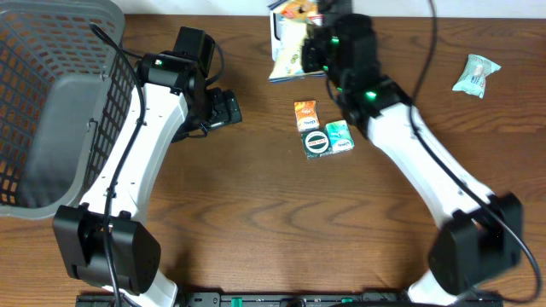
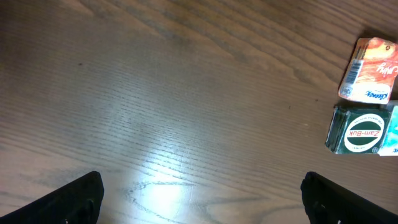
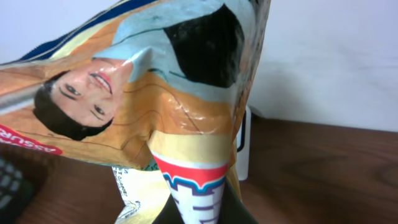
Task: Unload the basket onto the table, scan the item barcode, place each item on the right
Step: 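Raise the snack bag and hold it in front of the scanner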
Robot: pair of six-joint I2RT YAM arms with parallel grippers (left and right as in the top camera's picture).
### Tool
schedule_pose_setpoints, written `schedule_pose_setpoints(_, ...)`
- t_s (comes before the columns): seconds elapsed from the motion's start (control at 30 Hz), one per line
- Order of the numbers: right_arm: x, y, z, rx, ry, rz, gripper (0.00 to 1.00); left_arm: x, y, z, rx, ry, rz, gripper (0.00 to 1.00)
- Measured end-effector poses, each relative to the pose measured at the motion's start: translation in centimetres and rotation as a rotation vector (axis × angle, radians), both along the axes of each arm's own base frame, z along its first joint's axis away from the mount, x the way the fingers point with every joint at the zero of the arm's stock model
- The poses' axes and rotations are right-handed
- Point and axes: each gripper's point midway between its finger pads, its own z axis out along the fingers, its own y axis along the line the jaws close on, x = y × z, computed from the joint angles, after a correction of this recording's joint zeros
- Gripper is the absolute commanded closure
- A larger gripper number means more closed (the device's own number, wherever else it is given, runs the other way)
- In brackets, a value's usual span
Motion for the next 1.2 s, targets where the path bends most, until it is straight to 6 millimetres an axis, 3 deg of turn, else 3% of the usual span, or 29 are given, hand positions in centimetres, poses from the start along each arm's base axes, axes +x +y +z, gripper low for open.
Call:
schedule_pose_setpoints(0.13, 3.1, 1.5, -2.2, -0.049, 0.058, -0.014, 0.99, 0.0, 0.0, 0.0, 0.0, 0.0, 0.0, 0.0)
schedule_pose_setpoints(0.3, 8.0, 2.7, -2.9, -0.124, 0.049, -0.045, 0.99, 0.0, 0.0, 0.0, 0.0, 0.0, 0.0, 0.0)
schedule_pose_setpoints(0.5, 11.5, 3.5, -4.1, -0.173, 0.038, -0.068, 0.99, 0.0, 0.0, 0.0, 0.0, 0.0, 0.0, 0.0)
schedule_pose_setpoints(0.73, 13.0, 2.4, -7.8, -0.232, 0.064, -0.125, 0.99, 0.0, 0.0, 0.0, 0.0, 0.0, 0.0, 0.0)
schedule_pose_setpoints(1.2, 14.2, 0.1, -7.3, -0.2, 0.049, -0.179, 0.99, 0.0, 0.0, 0.0, 0.0, 0.0, 0.0, 0.0)
